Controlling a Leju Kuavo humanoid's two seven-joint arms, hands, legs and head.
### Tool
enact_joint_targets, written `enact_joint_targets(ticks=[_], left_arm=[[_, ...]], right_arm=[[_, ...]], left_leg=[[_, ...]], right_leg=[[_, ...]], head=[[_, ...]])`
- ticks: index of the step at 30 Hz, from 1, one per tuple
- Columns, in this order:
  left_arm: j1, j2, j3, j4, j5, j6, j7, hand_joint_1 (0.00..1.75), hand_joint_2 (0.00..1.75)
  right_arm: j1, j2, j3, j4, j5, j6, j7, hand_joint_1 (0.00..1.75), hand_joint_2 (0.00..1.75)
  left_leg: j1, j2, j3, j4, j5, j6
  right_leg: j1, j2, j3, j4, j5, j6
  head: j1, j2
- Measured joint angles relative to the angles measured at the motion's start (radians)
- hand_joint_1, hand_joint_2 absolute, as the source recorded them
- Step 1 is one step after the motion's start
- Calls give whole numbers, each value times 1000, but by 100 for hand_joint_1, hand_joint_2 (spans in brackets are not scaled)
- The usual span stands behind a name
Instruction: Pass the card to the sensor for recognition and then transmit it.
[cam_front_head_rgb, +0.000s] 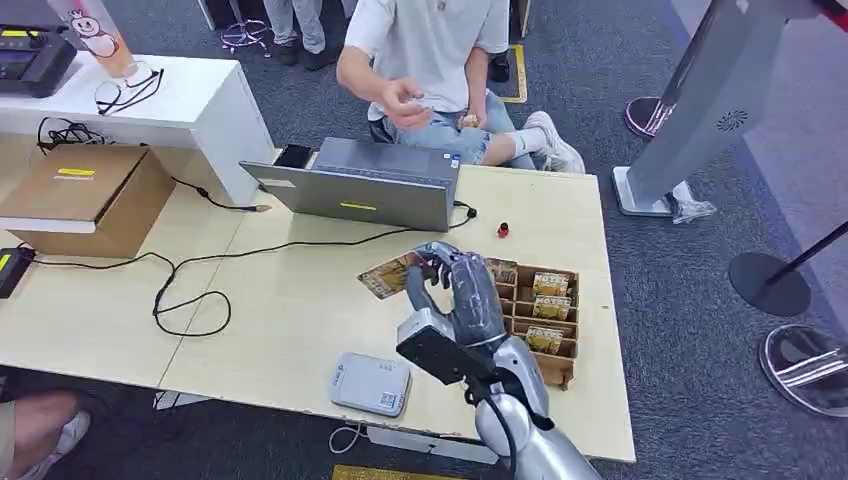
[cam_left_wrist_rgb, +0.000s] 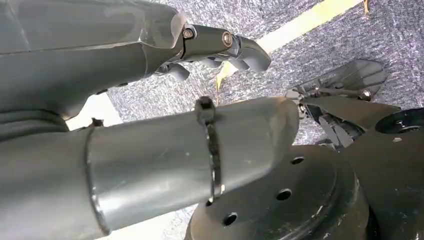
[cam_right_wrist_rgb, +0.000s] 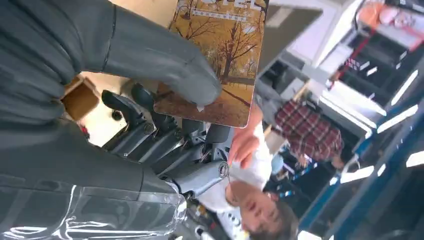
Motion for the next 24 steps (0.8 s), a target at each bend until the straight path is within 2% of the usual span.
enact_joint_targets(ticks=[9,12,24], left_arm=[[-11,-2,0,0,-11,9,0,0,0],[-11,-2,-1,0,-14,10,0,0,0],[-13,-3,-2,0,-15,11,0,0,0]], right_arm=[[23,-2,-43,-17,101,-158,11,175,175],[26,-3,-55,-18,125,-189,19,175,175],[37,-5,-66,-23,154,-218,21,175,175]], left_leg=[[0,0,0,0,0,0],[0,0,0,0,0,0],[0,0,0,0,0,0]], right_leg=[[0,0,0,0,0,0],[0,0,0,0,0,0],[0,0,0,0,0,0]], head=[[0,0],[0,0],[0,0]])
